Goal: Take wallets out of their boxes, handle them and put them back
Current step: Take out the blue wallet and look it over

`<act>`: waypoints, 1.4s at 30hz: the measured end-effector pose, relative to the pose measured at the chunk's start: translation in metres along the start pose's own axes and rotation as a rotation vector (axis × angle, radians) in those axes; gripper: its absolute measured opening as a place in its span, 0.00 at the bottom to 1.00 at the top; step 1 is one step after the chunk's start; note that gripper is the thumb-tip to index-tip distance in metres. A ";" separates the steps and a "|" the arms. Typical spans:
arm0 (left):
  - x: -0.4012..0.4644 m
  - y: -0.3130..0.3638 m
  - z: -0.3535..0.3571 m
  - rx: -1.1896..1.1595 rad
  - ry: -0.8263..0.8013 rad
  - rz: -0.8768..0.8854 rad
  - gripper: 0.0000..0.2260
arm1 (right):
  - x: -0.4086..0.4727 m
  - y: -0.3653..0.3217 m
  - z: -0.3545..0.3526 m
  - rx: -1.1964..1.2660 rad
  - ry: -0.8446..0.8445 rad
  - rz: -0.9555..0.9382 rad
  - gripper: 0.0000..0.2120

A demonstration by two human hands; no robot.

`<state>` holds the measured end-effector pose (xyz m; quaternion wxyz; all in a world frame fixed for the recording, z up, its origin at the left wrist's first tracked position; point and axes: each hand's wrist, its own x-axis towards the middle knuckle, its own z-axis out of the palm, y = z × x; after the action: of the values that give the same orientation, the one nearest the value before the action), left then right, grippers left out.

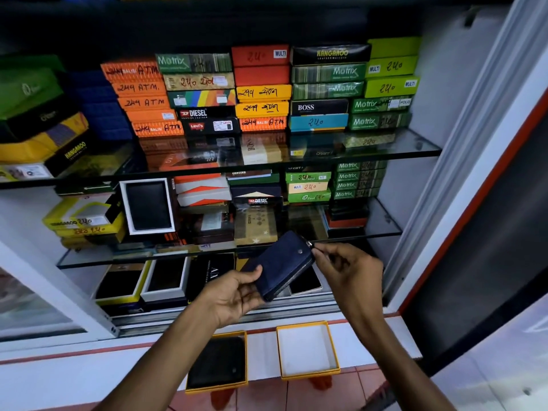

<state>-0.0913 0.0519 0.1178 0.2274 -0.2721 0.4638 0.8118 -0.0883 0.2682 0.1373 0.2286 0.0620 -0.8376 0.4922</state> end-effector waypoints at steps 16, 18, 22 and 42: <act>-0.005 0.005 0.052 -0.378 -0.020 0.103 0.16 | -0.043 -0.017 0.019 -0.112 -0.018 -0.257 0.08; -0.005 0.002 0.051 -0.418 -0.018 0.108 0.12 | -0.037 -0.015 0.014 -0.112 0.015 -0.249 0.08; -0.007 -0.007 0.042 -0.402 -0.021 0.141 0.08 | -0.020 -0.015 0.003 -0.037 0.089 -0.199 0.06; -0.045 0.018 0.017 0.269 -0.450 0.090 0.24 | 0.066 -0.013 0.033 0.406 -0.811 -0.053 0.09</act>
<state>-0.0727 0.0530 0.1653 0.3226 -0.0311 0.5168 0.7924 -0.1533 0.2412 0.1629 -0.1224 0.3150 -0.7440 0.5764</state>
